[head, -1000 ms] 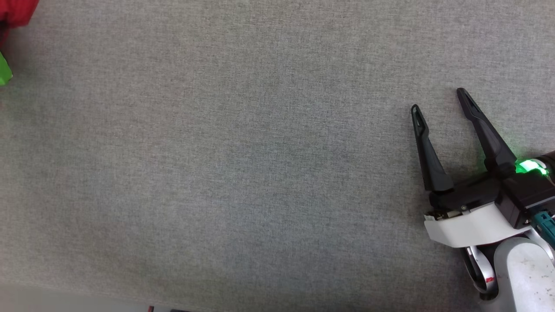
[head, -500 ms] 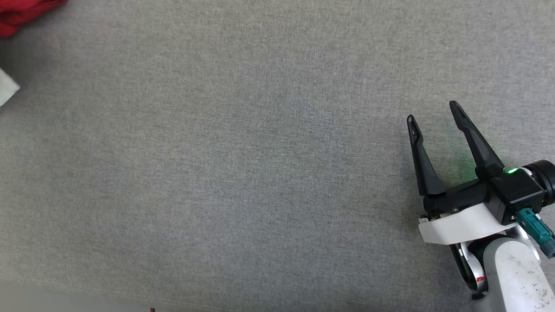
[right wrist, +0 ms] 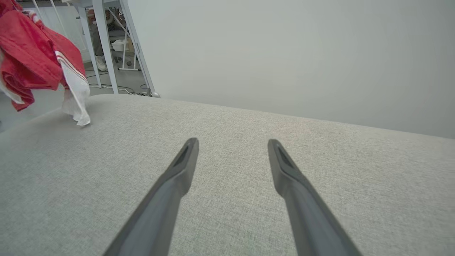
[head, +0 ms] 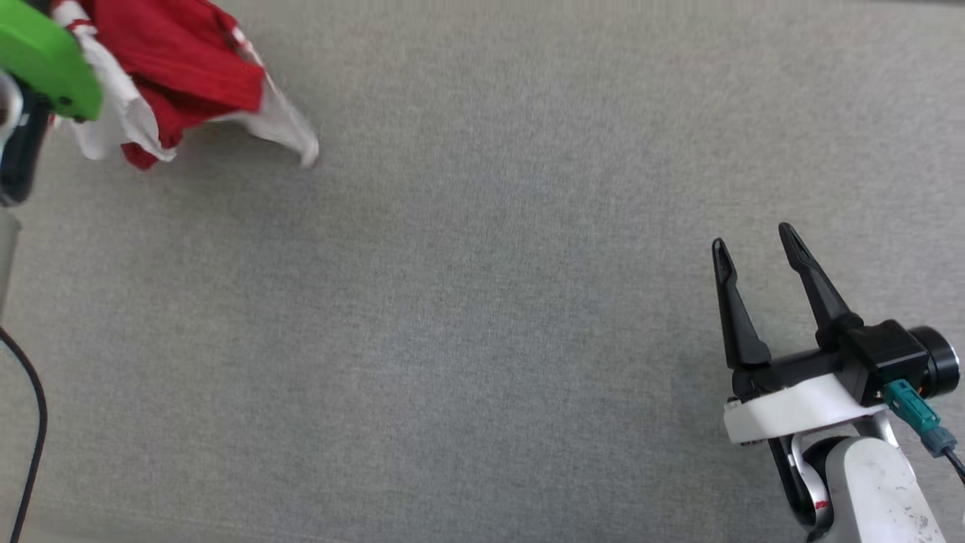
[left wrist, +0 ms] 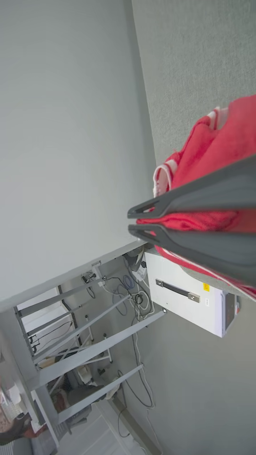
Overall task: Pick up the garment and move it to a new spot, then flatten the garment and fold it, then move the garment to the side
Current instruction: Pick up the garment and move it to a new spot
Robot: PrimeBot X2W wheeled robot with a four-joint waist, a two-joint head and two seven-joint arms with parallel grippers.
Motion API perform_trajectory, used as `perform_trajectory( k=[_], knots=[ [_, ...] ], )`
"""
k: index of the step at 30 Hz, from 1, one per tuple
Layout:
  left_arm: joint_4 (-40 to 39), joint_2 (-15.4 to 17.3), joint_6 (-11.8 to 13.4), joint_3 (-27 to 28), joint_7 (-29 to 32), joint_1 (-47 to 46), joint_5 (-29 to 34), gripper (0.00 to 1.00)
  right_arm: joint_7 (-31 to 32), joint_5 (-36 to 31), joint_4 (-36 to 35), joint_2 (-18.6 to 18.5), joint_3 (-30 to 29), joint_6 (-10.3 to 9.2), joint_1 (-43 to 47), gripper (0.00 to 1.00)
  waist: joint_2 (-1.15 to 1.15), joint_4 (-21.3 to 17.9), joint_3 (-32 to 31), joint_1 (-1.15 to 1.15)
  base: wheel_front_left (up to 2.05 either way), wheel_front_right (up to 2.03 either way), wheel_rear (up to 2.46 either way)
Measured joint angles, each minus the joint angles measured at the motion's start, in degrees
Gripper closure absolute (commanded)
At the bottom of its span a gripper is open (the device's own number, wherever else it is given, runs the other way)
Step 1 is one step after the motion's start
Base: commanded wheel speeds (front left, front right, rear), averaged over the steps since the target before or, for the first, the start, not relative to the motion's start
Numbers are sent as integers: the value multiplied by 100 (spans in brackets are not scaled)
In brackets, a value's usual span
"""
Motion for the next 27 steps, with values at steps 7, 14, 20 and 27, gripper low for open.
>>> perform_trajectory(
  k=[7,14,20,27],
  knots=[
    [-1014,-177,4,-296,303,74,34,100,-104,52,216,108,-192,0,157,0,0,-146,-621,0,0,0,0],
    [-1971,-487,27,-727,793,146,130,100,-155,152,334,159,-312,0,226,0,0,-625,-968,0,0,0,0],
    [-2563,-1017,159,-946,1001,196,67,100,-163,254,336,166,-420,0,280,0,0,-1156,-1096,0,0,0,0],
    [-2692,-1492,297,-1127,715,283,57,100,-164,309,242,166,-524,0,292,0,0,-1719,-1110,0,0,0,0]
  ],
)
